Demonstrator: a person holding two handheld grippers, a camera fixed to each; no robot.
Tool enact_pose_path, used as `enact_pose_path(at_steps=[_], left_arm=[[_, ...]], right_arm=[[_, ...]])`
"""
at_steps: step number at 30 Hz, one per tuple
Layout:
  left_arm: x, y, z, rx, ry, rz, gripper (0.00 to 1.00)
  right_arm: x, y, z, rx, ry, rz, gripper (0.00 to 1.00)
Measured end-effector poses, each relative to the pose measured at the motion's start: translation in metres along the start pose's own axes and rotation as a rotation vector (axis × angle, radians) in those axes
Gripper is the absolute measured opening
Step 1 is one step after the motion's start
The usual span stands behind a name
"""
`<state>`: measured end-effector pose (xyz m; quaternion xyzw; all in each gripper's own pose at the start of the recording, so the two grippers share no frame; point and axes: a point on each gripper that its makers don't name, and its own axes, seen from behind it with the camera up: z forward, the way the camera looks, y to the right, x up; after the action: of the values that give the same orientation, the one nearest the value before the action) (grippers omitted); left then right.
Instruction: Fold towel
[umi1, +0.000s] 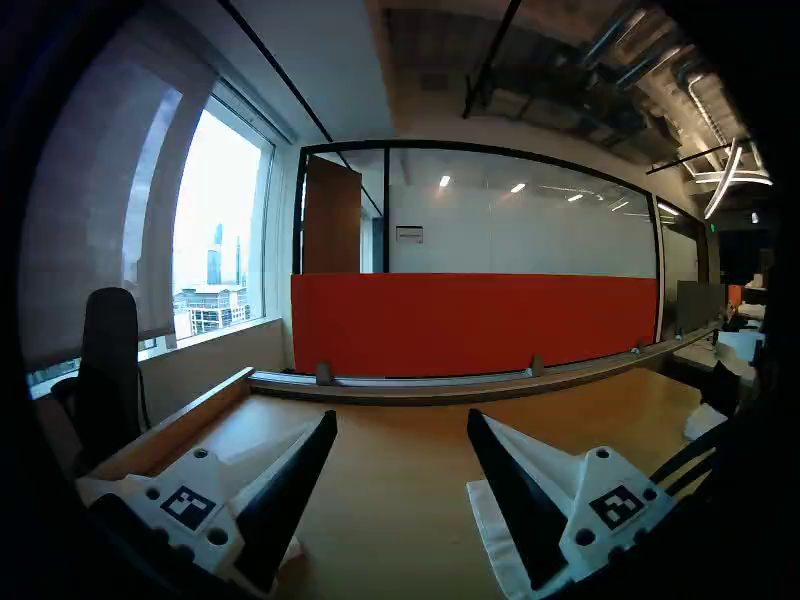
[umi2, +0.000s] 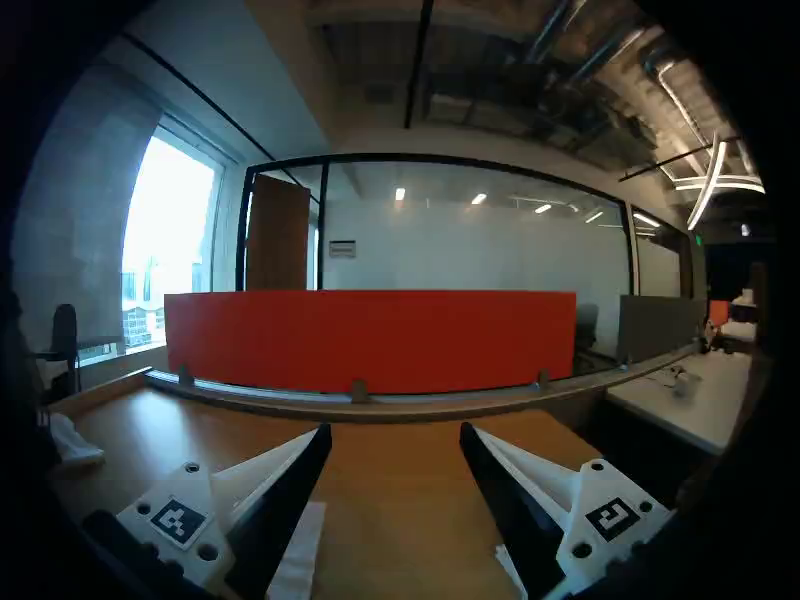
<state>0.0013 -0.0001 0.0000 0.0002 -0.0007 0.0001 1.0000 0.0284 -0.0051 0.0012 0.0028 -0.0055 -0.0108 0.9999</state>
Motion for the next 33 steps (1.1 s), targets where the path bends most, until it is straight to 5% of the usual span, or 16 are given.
enact_pose_path(at_steps=[17, 33], left_arm=[[0.019, 0.018, -0.002, -0.060, -0.061, 0.038, 0.97], [0.006, 0.052, -0.006, -0.269, -0.173, 0.096, 0.97]], right_arm=[[0.038, -0.008, -0.009, 0.062, -0.031, -0.071, 0.99], [0.027, -0.056, -0.014, 0.342, -0.128, -0.208, 1.00]])
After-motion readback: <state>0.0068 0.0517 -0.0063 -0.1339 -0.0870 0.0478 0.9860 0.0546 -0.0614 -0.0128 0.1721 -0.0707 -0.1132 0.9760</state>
